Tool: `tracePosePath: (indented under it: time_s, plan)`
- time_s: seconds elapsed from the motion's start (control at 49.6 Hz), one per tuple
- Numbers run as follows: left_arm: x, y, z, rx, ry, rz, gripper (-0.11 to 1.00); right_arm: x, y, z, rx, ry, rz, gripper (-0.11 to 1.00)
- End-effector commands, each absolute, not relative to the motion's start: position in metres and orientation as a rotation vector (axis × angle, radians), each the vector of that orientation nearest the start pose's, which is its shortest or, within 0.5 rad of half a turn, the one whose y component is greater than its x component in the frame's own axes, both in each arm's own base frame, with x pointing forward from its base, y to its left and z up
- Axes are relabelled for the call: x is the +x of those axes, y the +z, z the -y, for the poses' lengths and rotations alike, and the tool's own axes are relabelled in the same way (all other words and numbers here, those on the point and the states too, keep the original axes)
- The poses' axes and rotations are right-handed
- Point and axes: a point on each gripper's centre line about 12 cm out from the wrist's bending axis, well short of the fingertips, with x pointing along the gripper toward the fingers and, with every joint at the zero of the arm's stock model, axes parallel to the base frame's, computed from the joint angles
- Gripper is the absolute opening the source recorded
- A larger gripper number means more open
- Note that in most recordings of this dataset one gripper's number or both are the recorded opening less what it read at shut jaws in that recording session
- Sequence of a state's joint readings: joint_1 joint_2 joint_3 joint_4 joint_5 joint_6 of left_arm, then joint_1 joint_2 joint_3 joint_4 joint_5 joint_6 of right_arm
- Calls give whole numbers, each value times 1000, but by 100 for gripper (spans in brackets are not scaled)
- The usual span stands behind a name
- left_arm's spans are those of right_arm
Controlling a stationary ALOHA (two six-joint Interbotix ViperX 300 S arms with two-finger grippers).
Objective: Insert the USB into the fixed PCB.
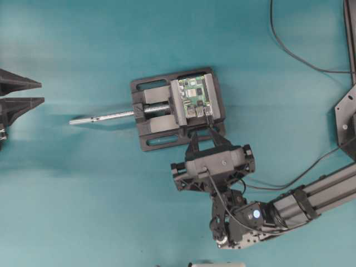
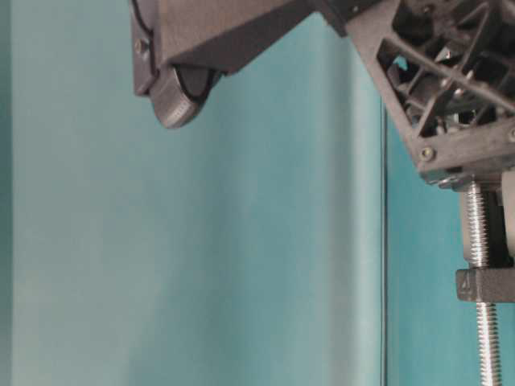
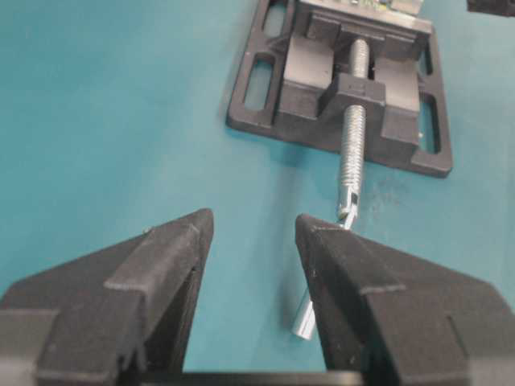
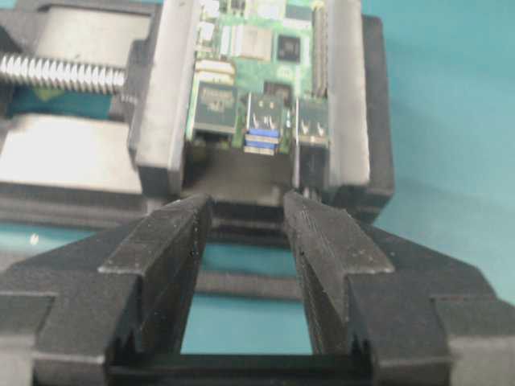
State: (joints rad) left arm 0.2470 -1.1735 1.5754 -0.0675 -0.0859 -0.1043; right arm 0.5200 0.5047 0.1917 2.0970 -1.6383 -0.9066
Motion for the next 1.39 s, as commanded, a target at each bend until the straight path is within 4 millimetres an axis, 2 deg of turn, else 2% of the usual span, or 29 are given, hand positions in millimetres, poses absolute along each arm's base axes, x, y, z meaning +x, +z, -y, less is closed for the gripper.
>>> tracePosePath:
  time_s: [0.0,0.262,0.544,0.766,0.927,1.088,1.37]
  plan:
    - [133,147,-34,-216,280,-284,62,384,140,-105,186,-1421,-364,50]
    - [133,147,-35,-216,281,-283,62,367,153,-98,140,-1403,-394,50]
    - [133,148,-34,-214,279,-282,62,341,185,-79,95,-1318,-431,50]
    - [133,147,-34,-214,280,-284,62,317,207,-58,103,-1107,-369,49]
    - [133,147,-34,-216,280,-284,62,286,217,-34,150,-943,-363,49]
    - [133,147,-34,-216,280,-284,62,258,219,-11,230,-815,-354,49]
    - [133,147,-34,-216,280,-284,62,206,204,24,258,-545,-330,49]
